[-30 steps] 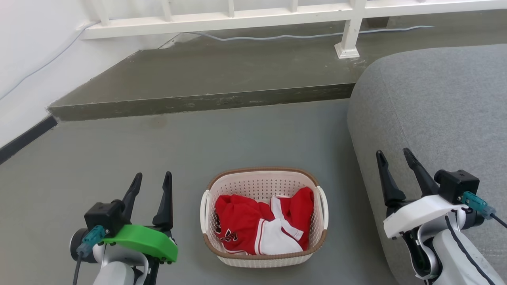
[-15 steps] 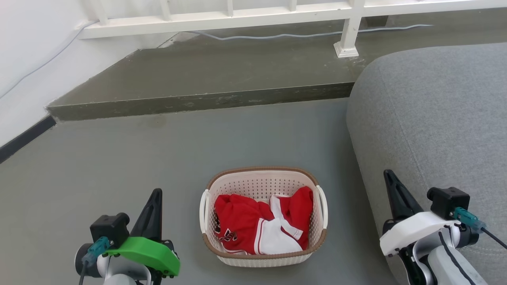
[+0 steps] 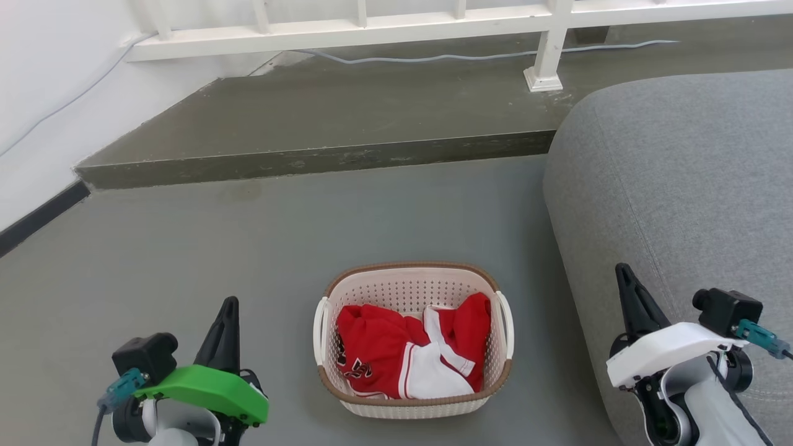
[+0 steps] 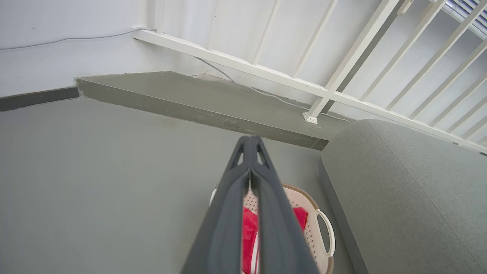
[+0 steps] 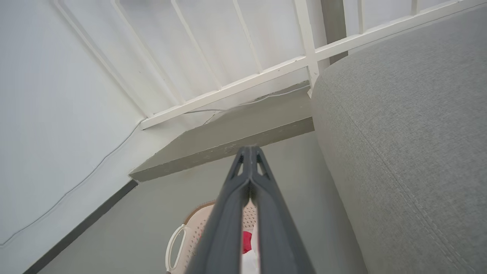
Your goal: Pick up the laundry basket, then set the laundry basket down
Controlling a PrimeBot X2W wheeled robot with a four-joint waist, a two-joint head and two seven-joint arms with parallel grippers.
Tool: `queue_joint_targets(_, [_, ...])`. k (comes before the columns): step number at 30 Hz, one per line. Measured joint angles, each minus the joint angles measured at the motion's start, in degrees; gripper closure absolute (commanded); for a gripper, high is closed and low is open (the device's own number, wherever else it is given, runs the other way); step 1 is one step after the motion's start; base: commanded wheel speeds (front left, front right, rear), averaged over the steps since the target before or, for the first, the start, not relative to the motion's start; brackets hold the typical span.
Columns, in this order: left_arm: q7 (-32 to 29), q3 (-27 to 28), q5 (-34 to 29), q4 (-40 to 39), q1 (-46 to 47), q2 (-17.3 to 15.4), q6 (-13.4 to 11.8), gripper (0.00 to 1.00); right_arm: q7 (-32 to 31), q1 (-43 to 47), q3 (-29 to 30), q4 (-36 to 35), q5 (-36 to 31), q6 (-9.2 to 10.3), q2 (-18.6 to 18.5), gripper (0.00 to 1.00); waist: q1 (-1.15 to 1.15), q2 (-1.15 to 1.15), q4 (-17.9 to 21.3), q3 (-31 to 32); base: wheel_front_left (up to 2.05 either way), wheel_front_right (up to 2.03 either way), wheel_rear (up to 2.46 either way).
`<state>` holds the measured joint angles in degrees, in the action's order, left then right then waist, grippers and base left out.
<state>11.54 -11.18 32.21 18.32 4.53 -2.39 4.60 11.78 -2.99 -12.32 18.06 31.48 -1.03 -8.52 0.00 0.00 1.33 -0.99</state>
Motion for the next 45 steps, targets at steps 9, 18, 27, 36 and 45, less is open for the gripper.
queue_joint_targets(9, [-1.5, 1.5, 5.6, 0.0, 0.0, 0.0, 0.3, 1.0, -1.8, 0.0, 1.8, -0.1, 5.3, -0.47, 0.7, 1.0, 0.0, 0.0, -0.1, 0.1, 0.0, 0.0, 0.0])
queue_joint_targets(18, [-3.5, 2.9, 10.6, -0.2, 0.0, 0.1, 0.4, 1.0, -3.5, 0.0, 3.7, -0.1, 10.9, -1.01, 1.2, 1.0, 0.0, 0.0, -0.3, 0.2, 0.0, 0.0, 0.0])
queue_joint_targets(27, [-5.0, 4.1, 15.4, -0.3, 0.0, 0.1, 0.5, 1.0, -4.9, 0.0, 5.2, -0.2, 15.6, -1.49, 1.6, 1.0, 0.0, 0.0, -0.4, 0.2, 0.0, 0.0, 0.0])
queue_joint_targets(36, [-6.6, 5.6, 21.0, -0.4, 0.0, 0.1, 0.5, 1.0, -6.7, -0.1, 7.0, -0.2, 21.2, -1.99, 2.3, 1.0, 0.0, 0.0, -0.5, 0.3, 0.0, 0.0, 0.0])
queue_joint_targets(45, [-8.1, 7.1, 26.2, -0.6, 0.0, 0.1, 1.0, 1.0, -8.2, -0.1, 8.9, -0.5, 26.5, -2.52, 2.9, 1.0, 0.0, 0.0, -0.6, 0.4, 0.0, 0.0, 0.0])
